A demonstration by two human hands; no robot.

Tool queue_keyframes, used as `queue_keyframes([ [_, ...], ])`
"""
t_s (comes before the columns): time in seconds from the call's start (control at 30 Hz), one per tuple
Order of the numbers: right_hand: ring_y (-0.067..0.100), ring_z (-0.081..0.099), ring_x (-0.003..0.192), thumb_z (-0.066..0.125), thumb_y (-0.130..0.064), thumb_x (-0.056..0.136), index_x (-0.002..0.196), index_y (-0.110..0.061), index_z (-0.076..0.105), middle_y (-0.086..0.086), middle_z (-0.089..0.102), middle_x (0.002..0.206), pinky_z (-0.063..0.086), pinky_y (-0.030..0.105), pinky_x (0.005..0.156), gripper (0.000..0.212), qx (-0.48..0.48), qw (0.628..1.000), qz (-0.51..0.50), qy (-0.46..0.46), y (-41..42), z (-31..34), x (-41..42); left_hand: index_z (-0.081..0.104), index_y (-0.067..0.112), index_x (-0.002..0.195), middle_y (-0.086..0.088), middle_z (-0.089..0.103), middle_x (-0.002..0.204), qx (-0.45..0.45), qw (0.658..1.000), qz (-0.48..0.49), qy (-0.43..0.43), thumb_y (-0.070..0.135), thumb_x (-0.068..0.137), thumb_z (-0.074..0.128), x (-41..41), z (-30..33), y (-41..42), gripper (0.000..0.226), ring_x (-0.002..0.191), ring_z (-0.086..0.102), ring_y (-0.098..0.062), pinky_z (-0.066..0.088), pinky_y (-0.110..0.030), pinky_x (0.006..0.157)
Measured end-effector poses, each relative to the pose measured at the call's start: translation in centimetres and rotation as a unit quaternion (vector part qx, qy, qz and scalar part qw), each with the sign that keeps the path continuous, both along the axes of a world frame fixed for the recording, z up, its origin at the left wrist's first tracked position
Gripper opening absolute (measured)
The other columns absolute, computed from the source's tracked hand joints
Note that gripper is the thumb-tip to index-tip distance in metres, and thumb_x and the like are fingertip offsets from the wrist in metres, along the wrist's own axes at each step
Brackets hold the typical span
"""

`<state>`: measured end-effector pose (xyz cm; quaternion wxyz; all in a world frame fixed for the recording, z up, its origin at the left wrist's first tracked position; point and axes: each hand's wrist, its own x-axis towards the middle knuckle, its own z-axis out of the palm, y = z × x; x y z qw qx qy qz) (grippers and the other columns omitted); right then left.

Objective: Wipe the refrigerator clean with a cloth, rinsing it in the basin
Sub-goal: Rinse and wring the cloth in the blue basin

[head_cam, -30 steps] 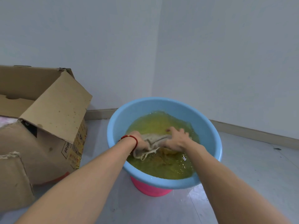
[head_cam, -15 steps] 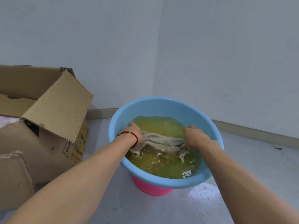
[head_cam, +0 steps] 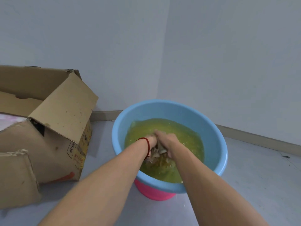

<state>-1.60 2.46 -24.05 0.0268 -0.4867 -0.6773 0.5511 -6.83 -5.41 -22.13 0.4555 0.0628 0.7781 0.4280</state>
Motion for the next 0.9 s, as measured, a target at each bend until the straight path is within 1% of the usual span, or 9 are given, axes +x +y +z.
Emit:
queue_keyframes([
  [0.1, 0.031, 0.071, 0.09, 0.052, -0.067, 0.095, 0.104, -0.008, 0.068, 0.01, 0.074, 0.1, 0.055, 0.037, 0.082, 0.061, 0.221, 0.958, 0.1, -0.151, 0.8, 0.9, 1.3, 0.044, 0.004, 0.148, -0.019, 0.062, 0.125, -0.041, 0.997, -0.037, 0.048, 0.041, 0.105, 0.048, -0.5, 0.2, -0.4, 0.057, 0.081, 0.053, -0.023, 0.045, -0.032, 0.054],
  [0.2, 0.036, 0.063, 0.115, 0.044, -0.05, 0.103, 0.126, -0.015, 0.062, 0.014, 0.065, 0.13, 0.046, 0.042, 0.088, 0.046, 0.342, 0.895, 0.156, -0.242, 2.2, 1.1, 2.7, 0.063, 0.005, 0.128, -0.012, 0.068, 0.092, -0.07, 0.989, -0.07, 0.11, 0.039, 0.093, 0.07, -1.4, 0.1, -1.0, 0.049, 0.056, 0.054, -0.021, 0.047, -0.027, 0.047],
  [0.3, 0.043, 0.039, 0.139, 0.045, -0.038, 0.1, 0.144, -0.014, 0.042, 0.02, 0.037, 0.151, 0.039, 0.055, 0.107, 0.051, 0.319, 0.902, 0.131, -0.26, 2.6, 0.9, 3.1, 0.064, 0.003, 0.108, -0.014, 0.072, 0.089, -0.123, 0.969, -0.111, 0.183, 0.031, 0.097, 0.064, -1.4, 0.5, -1.1, 0.03, 0.063, 0.067, -0.025, 0.054, -0.027, 0.049],
  [0.4, 0.044, 0.026, 0.145, 0.045, -0.031, 0.09, 0.146, -0.013, 0.043, 0.02, 0.026, 0.158, 0.03, 0.059, 0.117, 0.058, 0.27, 0.907, 0.14, -0.292, 2.3, 0.3, 2.1, 0.057, 0.003, 0.086, -0.02, 0.064, 0.091, -0.123, 0.987, -0.093, 0.046, 0.034, 0.103, 0.043, -0.3, 0.4, -0.8, 0.038, 0.089, 0.073, -0.035, 0.061, -0.045, 0.084],
  [0.47, 0.042, 0.042, 0.139, 0.037, -0.037, 0.09, 0.141, -0.009, 0.055, 0.023, 0.041, 0.155, 0.034, 0.058, 0.118, 0.061, 0.197, 0.935, 0.155, -0.251, 1.8, -0.2, 1.2, 0.062, 0.005, 0.082, -0.021, 0.064, 0.092, -0.101, 0.994, -0.033, -0.04, 0.036, 0.102, 0.034, 0.5, 0.3, -0.2, 0.046, 0.086, 0.067, -0.035, 0.058, -0.047, 0.089],
  [0.57, 0.035, 0.068, 0.11, 0.041, -0.044, 0.098, 0.117, -0.006, 0.068, 0.02, 0.07, 0.121, 0.055, 0.051, 0.102, 0.05, 0.04, 0.99, 0.095, -0.098, 0.8, -0.7, 0.1, 0.064, -0.003, 0.119, -0.025, 0.065, 0.12, -0.018, 0.999, 0.034, -0.024, 0.025, 0.109, 0.027, 0.8, -0.3, 0.7, 0.047, 0.099, 0.064, -0.027, 0.051, -0.038, 0.099],
  [0.67, 0.035, 0.075, 0.092, 0.055, -0.048, 0.095, 0.098, -0.005, 0.066, 0.018, 0.076, 0.098, 0.062, 0.049, 0.089, 0.044, 0.04, 0.997, 0.053, -0.04, 0.0, 0.0, -0.4, 0.041, -0.002, 0.15, -0.02, 0.051, 0.148, 0.062, 0.992, 0.104, -0.045, 0.017, 0.111, 0.031, 0.7, -0.5, 0.7, 0.044, 0.128, 0.057, -0.029, 0.048, -0.037, 0.106],
  [0.77, 0.031, 0.074, 0.081, 0.054, -0.062, 0.096, 0.093, -0.006, 0.069, 0.013, 0.076, 0.091, 0.062, 0.041, 0.08, 0.057, 0.206, 0.97, 0.1, -0.082, 0.0, 1.4, -0.2, 0.056, 0.005, 0.136, -0.019, 0.07, 0.104, 0.066, 0.989, 0.133, 0.003, 0.029, 0.106, 0.049, -0.2, -0.7, 0.2, 0.039, 0.077, 0.067, -0.027, 0.059, -0.035, 0.065],
  [0.9, 0.036, 0.068, 0.103, 0.036, -0.06, 0.104, 0.114, -0.014, 0.069, 0.013, 0.071, 0.114, 0.054, 0.043, 0.093, 0.058, 0.346, 0.917, 0.124, -0.154, 1.7, 3.2, 1.3, 0.059, 0.015, 0.081, 0.0, 0.039, 0.048, 0.084, 0.994, 0.049, 0.043, 0.041, 0.091, 0.073, -1.2, 1.6, -0.9, 0.031, 0.033, 0.028, -0.012, 0.025, -0.014, 0.039],
])
